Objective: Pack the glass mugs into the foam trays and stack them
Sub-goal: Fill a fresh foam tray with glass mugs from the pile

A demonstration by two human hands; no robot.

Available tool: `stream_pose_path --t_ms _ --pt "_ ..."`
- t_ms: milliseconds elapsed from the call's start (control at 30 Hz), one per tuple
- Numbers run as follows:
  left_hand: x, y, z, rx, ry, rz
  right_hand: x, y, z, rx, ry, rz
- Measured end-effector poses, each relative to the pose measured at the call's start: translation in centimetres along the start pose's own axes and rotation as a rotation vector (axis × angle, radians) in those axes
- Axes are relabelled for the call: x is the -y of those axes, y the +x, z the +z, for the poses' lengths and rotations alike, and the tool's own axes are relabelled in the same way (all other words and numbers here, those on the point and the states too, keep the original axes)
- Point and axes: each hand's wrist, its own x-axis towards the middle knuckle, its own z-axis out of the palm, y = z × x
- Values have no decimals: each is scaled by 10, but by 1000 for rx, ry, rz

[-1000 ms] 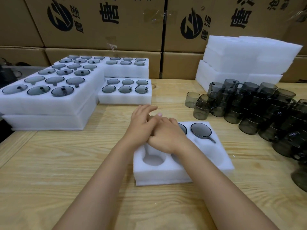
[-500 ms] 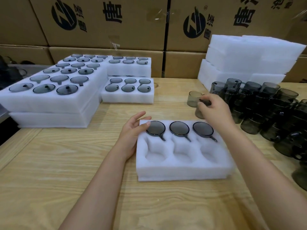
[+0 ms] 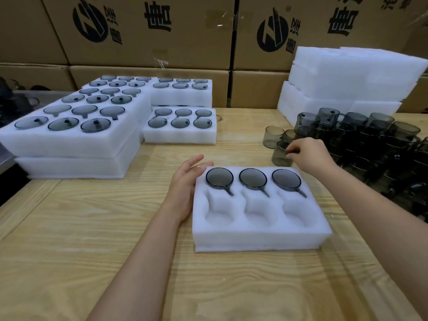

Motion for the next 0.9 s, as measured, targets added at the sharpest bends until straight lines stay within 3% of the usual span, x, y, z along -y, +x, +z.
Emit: stream_pose_path --t_ms 167,300,400,467,733,900 --pt "-7 -10 0 16 168 191 32 -46 -28 -165 214 -358" --pt "-24 -25 3 127 277 355 66 -91 -40 -129 374 -648" --pt "-33 -38 8 305 416 371 82 -112 -36 -63 412 -721" --pt "-34 -46 11 358 523 364 88 -122 -30 -36 437 -724" --pt "-22 -55 15 134 642 467 105 -139 0 122 740 -456" --pt "-21 -52 -1 263 579 406 103 -139 9 255 919 -244"
